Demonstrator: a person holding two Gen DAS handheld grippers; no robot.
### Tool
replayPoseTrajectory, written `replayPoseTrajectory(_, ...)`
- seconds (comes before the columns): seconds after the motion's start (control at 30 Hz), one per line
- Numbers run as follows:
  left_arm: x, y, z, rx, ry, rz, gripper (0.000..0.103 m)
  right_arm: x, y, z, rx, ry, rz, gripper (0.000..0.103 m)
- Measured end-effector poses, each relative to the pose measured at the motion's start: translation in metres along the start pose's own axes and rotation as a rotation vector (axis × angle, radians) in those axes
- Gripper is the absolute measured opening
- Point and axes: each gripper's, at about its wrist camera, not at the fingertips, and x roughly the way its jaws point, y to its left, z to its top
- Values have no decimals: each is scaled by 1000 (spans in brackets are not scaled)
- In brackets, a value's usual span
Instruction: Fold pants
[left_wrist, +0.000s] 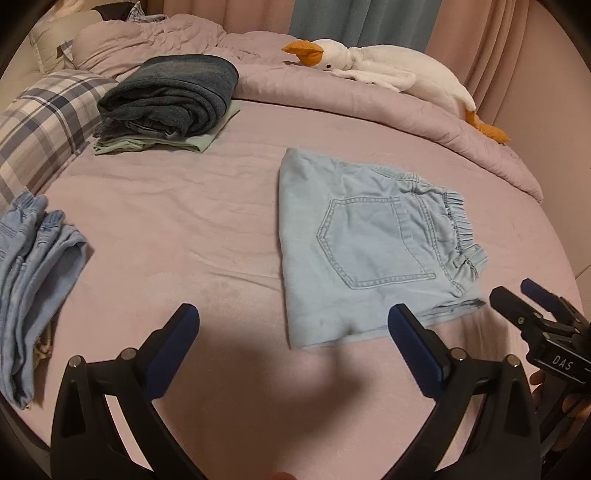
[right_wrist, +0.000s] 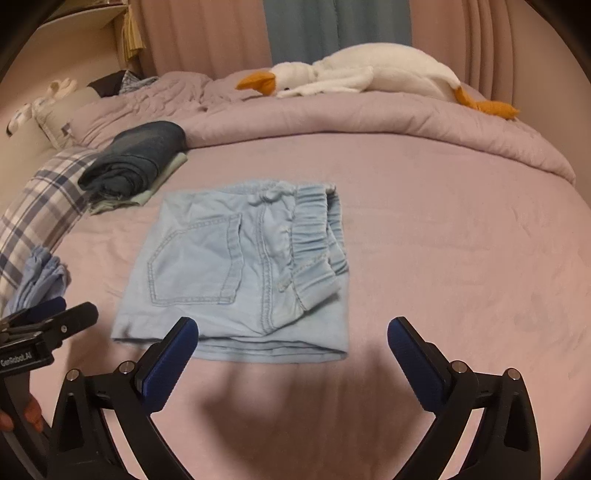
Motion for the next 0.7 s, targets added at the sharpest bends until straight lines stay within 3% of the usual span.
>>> replayPoseTrajectory(0.23, -13, 0, -4, -9, -12, 5, 102, -6, 7, 0, -24, -5, -22, 102)
replayPoseTrajectory(0.5, -28, -6, -12, 24, -32, 106, 103, -15, 12, -5, -27, -8, -20, 102)
replayPoseTrajectory(0.7, -33, -9, -13, 20, -25, 111, 103, -27, 19, -4, -41, -30, -13, 102)
